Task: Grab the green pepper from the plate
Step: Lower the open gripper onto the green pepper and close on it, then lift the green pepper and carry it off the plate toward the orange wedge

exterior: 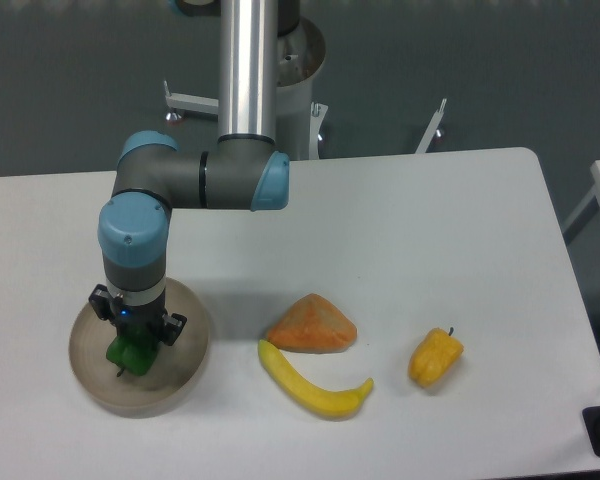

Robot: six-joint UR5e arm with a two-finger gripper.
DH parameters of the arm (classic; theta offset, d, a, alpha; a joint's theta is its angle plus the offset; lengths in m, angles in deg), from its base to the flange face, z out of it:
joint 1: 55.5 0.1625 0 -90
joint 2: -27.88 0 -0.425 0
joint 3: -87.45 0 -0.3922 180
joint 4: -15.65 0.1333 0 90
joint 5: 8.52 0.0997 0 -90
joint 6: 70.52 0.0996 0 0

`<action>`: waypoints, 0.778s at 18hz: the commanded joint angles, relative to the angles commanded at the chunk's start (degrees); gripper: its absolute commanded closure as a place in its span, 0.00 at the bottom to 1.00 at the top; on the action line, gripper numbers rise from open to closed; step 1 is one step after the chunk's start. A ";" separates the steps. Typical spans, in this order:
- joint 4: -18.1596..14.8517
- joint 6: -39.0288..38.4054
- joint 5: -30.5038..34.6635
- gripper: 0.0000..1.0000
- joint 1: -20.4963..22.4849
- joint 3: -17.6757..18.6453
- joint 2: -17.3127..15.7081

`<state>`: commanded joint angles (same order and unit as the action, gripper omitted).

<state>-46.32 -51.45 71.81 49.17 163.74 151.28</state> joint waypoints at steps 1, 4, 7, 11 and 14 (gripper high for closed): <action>0.00 1.31 0.18 0.61 0.44 -0.18 -0.79; -0.27 6.06 1.14 0.61 3.77 -0.09 -3.34; -0.35 11.85 2.72 0.60 6.24 0.70 -5.27; -0.44 15.99 4.92 0.60 9.14 1.05 -7.47; -0.53 22.83 9.48 0.60 11.07 1.31 -8.35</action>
<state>-46.84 -28.62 81.29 60.24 165.05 142.93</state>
